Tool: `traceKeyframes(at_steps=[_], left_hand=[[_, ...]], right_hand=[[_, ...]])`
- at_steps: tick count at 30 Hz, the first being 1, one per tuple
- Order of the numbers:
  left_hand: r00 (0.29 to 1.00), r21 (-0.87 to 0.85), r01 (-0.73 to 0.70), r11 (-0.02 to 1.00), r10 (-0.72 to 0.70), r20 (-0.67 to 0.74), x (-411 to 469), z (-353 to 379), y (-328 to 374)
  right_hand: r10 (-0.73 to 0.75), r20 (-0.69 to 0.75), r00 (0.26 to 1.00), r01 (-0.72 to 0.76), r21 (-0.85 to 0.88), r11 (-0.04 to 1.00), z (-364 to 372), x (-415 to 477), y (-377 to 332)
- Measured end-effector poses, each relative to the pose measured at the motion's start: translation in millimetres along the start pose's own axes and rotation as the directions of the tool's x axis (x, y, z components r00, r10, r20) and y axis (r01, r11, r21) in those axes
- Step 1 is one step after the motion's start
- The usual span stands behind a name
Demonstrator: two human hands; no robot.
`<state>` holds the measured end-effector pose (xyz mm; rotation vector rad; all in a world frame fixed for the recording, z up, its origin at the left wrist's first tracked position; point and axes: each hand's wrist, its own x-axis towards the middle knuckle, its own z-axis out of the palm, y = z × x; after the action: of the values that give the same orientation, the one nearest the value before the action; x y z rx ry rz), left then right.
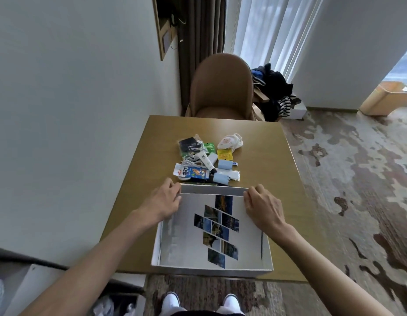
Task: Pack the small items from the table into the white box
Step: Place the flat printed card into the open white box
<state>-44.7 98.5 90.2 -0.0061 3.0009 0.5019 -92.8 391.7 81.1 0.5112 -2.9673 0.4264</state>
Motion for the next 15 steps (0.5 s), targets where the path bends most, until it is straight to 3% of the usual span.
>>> traceKeyframes(at_steps=[3, 8, 11, 15], left_hand=[[0.992, 0.224, -0.126, 0.966, 0.124, 0.027, 3, 0, -1], [0.968, 0.283, -0.252, 0.925, 0.244, 0.064, -5, 24, 6], [0.957, 0.272, -0.281, 0.921, 0.246, 0.156, -11, 37, 14], [0.929, 0.244, -0.243, 0.939, 0.154, 0.336, -10, 51, 22]], right_hand=[[-0.136, 0.029, 0.99, 0.139, -0.17, 0.975, 0, 1, 1], [-0.256, 0.018, 0.966, 0.254, -0.206, 0.945, 15, -6, -2], [-0.323, 0.044, 0.946, 0.324, -0.206, 0.923, 22, -7, -5], [-0.385, 0.277, 0.88, 0.431, -0.126, 0.894, 33, -7, -13]])
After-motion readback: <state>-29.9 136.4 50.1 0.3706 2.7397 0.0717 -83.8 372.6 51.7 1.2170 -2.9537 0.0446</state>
